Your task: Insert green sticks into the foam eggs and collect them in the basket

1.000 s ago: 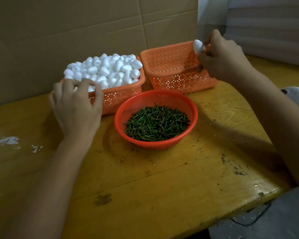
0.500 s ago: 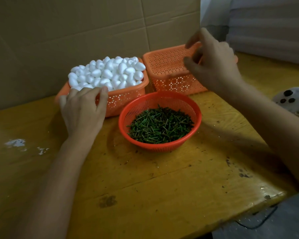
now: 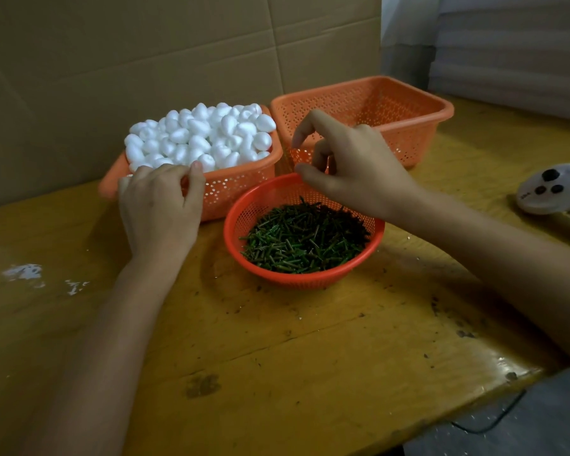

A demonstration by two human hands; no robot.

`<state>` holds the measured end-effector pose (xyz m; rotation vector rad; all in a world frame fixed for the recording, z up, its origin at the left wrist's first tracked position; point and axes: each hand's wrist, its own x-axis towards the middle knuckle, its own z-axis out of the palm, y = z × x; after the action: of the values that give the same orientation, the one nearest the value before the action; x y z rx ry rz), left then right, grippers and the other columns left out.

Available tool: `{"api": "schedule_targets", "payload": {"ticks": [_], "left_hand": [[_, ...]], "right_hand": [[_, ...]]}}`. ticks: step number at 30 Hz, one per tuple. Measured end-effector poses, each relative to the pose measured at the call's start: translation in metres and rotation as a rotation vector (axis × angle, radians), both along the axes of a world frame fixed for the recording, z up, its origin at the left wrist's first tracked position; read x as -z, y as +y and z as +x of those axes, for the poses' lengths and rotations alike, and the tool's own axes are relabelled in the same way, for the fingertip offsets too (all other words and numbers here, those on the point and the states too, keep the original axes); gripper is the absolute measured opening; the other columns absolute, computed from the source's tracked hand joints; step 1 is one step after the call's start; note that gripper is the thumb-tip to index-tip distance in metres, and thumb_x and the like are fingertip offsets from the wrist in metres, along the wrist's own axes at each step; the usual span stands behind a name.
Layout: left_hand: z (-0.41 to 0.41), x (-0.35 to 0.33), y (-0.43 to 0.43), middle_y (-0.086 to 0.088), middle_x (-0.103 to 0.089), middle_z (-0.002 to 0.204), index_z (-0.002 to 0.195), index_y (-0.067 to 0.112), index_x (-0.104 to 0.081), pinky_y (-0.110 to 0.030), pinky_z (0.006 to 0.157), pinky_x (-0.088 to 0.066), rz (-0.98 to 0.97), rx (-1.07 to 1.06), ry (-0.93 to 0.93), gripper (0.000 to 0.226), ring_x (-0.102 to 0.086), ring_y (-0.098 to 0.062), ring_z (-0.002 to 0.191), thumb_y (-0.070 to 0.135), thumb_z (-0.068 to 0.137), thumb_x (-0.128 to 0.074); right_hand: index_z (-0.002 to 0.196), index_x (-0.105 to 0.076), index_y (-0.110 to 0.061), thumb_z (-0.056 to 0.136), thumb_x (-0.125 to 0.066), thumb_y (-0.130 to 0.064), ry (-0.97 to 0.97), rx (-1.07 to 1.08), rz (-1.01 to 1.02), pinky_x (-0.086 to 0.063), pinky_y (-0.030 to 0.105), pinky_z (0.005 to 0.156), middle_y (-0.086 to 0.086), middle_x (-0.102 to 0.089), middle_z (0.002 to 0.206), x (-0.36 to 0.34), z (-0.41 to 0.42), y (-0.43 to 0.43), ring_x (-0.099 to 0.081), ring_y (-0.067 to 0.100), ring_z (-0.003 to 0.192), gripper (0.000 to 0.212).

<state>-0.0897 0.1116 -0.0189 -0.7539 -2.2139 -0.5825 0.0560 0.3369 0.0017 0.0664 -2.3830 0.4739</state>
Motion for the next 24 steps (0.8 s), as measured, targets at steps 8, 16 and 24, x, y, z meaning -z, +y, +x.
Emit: {"api": "schedule_targets", "payload": {"ticks": [8,16,24], "left_hand": [[0.0031,-0.002,0.0006,-0.013,-0.065,0.08,0.082,0.002,-0.065,-0.048,0.076,-0.039,-0.01,0.055,0.018,0.046,-0.052,-0.032,0.069,0.028,0.112,-0.043],[0.0016,-0.0025,0.0011,-0.018,-0.061,0.112,0.099,-0.001,-0.072,-0.052,0.088,-0.041,-0.074,0.028,-0.009,0.041,-0.058,-0.039,0.093,0.025,0.112,-0.041],[0.0019,-0.0042,0.003,-0.018,-0.065,0.11,0.099,-0.001,-0.073,-0.052,0.096,-0.038,-0.052,0.033,-0.052,0.044,-0.059,-0.036,0.103,0.026,0.112,-0.041]], "right_hand": [[0.118,-0.056,-0.017,0.092,-0.069,-0.025,-0.007,-0.013,-0.019,-0.04,0.031,0.063,-0.012,-0.064,0.066,0.001,-0.0008,0.0005,-0.054,0.0,0.057,0.03],[0.117,-0.056,-0.017,0.092,-0.07,-0.026,-0.014,-0.027,-0.037,-0.038,0.03,0.064,-0.012,-0.065,0.067,0.002,-0.0017,0.0001,-0.055,-0.003,0.058,0.03],[0.118,-0.055,-0.018,0.092,-0.069,-0.027,-0.019,-0.029,-0.034,-0.038,0.03,0.065,-0.013,-0.064,0.066,0.0018,-0.0025,-0.0001,-0.055,-0.002,0.059,0.031]]}}
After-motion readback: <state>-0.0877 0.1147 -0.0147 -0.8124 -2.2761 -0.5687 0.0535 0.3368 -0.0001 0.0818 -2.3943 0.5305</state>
